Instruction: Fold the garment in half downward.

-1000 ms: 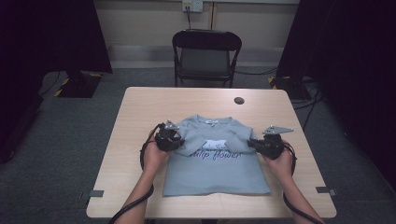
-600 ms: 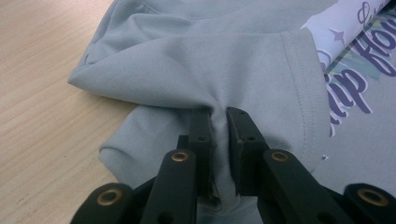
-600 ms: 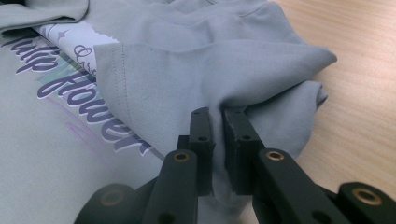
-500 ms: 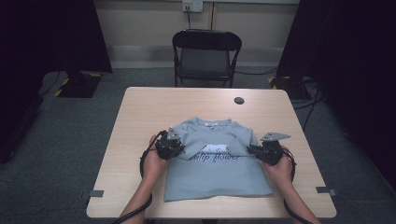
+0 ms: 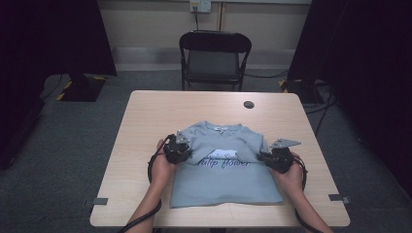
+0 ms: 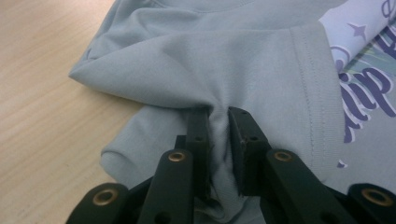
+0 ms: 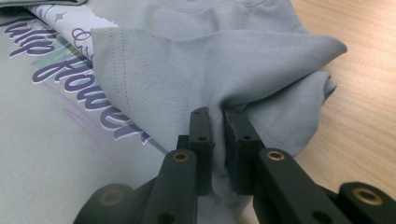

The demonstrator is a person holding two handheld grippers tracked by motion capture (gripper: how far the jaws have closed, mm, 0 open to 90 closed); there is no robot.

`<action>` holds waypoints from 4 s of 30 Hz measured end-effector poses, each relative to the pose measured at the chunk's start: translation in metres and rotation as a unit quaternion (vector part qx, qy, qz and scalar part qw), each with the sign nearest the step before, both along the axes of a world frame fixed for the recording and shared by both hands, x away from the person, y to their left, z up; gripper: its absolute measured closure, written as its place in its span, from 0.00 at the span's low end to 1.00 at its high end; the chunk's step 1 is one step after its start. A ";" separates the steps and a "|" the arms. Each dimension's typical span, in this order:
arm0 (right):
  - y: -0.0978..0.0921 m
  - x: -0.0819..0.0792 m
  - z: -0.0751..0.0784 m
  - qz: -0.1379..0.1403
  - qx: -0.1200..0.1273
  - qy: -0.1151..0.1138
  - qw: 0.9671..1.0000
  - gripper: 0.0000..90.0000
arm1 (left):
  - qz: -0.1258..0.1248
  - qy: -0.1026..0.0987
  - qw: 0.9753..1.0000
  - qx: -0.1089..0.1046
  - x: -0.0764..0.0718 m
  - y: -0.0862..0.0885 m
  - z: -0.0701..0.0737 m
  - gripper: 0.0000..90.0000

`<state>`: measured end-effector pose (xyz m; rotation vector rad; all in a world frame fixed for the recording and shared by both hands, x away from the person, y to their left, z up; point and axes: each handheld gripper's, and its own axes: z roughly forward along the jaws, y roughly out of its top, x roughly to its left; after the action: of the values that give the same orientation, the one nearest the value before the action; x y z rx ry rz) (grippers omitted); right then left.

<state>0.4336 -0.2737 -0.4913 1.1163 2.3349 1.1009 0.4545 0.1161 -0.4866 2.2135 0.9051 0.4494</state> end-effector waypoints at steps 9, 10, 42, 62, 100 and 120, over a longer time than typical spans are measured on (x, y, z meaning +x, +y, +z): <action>-0.003 -0.001 0.003 -0.005 0.032 -0.010 0.999 0.51 | 0.010 -0.008 0.998 -0.064 0.004 0.008 0.000 0.35; -0.004 -0.001 0.005 -0.005 0.039 -0.014 0.999 0.47 | 0.017 -0.006 0.997 -0.079 0.005 0.011 0.003 0.28; 0.003 0.113 0.004 -0.085 -0.017 0.000 0.996 0.39 | 0.107 0.007 0.993 -0.055 0.101 0.020 -0.005 0.27; 0.014 0.115 -0.001 -0.067 -0.008 0.022 0.998 0.88 | 0.061 0.040 0.997 -0.037 0.099 0.002 -0.003 0.89; 0.015 0.069 0.059 -0.027 0.033 -0.011 0.999 0.97 | 0.035 0.038 0.993 -0.106 0.055 0.009 0.057 0.92; -0.001 0.039 0.074 0.002 0.058 -0.003 0.998 0.98 | 0.013 0.036 0.993 -0.108 0.030 0.012 0.070 0.92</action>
<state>0.4725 -0.2750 -0.4176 1.1472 2.2957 1.2526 0.4843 0.1278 -0.4165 2.0324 0.9745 0.2704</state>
